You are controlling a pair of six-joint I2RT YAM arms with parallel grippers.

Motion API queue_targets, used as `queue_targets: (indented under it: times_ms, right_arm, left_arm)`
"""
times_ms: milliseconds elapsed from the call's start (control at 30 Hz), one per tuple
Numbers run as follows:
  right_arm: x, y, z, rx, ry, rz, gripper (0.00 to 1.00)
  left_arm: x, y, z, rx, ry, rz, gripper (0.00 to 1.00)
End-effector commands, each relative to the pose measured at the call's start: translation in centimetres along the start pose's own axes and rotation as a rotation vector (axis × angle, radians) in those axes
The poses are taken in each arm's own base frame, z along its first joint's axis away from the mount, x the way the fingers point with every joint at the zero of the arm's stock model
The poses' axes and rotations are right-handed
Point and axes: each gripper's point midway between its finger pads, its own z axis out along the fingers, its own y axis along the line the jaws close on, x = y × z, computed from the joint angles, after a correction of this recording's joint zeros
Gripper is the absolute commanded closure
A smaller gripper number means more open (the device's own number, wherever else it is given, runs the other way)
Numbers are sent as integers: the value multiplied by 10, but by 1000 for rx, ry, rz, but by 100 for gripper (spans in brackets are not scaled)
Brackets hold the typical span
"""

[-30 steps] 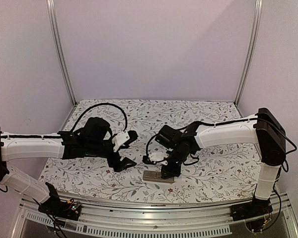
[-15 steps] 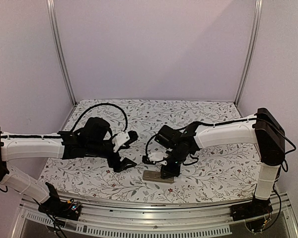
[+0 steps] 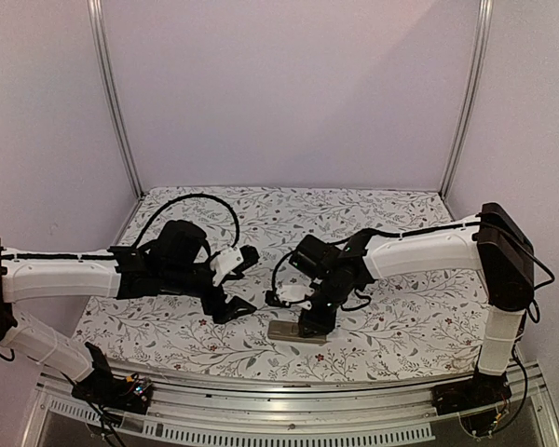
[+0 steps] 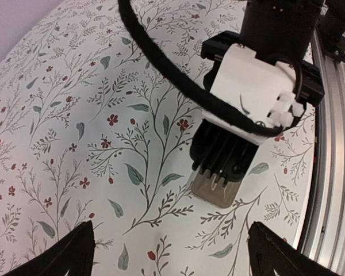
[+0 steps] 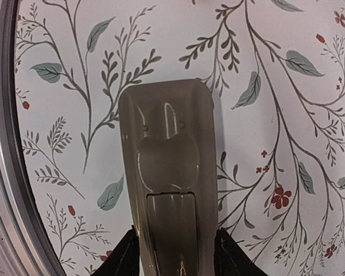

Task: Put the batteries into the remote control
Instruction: Load the battery cover onto the remote control without the battery cover, then press the battery cover on the remote control.

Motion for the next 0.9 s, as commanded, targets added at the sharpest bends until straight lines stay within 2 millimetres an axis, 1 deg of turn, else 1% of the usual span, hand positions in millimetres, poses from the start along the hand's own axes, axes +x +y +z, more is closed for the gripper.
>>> queue_targets:
  times_ms: [0, 167, 267, 300, 367, 400, 433, 467, 500, 533, 600, 633, 667, 700, 733, 767, 833, 867]
  right_arm:
    - [-13, -1, -1, 2, -33, -4, 56]
    - [-28, -5, -10, 20, -80, -25, 44]
    - [-42, -3, -20, 14, -141, -34, 42]
    - [-48, -4, -26, 23, -171, -37, 42]
    - [-54, -8, -35, 48, -214, -15, 43]
    - [-57, -10, -45, 67, -245, -2, 43]
    - [-58, -14, -50, 82, -266, 30, 44]
    - [-59, -22, -60, 108, -295, 62, 45]
    - [-59, -31, -73, 140, -327, 136, 47]
    - [-56, -42, -81, 167, -343, 203, 51]
    - [-45, -64, -94, 178, -378, 431, 60]
    - [-40, -69, -100, 182, -397, 506, 64]
    - [-33, -73, -101, 187, -403, 595, 68]
    - [-27, -74, -104, 196, -410, 654, 70]
    - [-22, -73, -106, 192, -420, 739, 69]
    - [-14, -72, -104, 191, -416, 796, 68]
    - [0, -63, -97, 160, -413, 960, 68]
    - [6, -57, -97, 155, -416, 999, 68]
  left_arm:
    - [4, 1, 0, 4, 2, 1, 8]
    - [5, -1, 0, 14, 1, 1, 7]
    - [6, -2, 0, 19, 2, 5, 7]
    - [7, -3, 0, 19, 4, 7, 7]
    - [7, -3, 0, 21, 3, 12, 8]
    - [8, -4, 0, 23, 1, 18, 8]
    - [9, -6, 1, 28, 1, 28, 8]
    - [10, -7, 1, 30, -1, 39, 8]
    - [13, -9, 2, 33, 1, 57, 9]
    - [15, -11, 3, 36, 4, 73, 9]
    - [22, -17, 8, 45, 21, 103, 10]
    - [24, -19, 10, 50, 27, 116, 11]
    - [27, -21, 13, 53, 36, 133, 11]
    - [31, -24, 16, 55, 49, 149, 11]
    - [36, -24, 19, 46, 70, 164, 12]
    - [41, -25, 23, 41, 91, 179, 12]
    - [49, -29, 31, 35, 128, 213, 12]
    - [52, -30, 35, 36, 143, 225, 12]
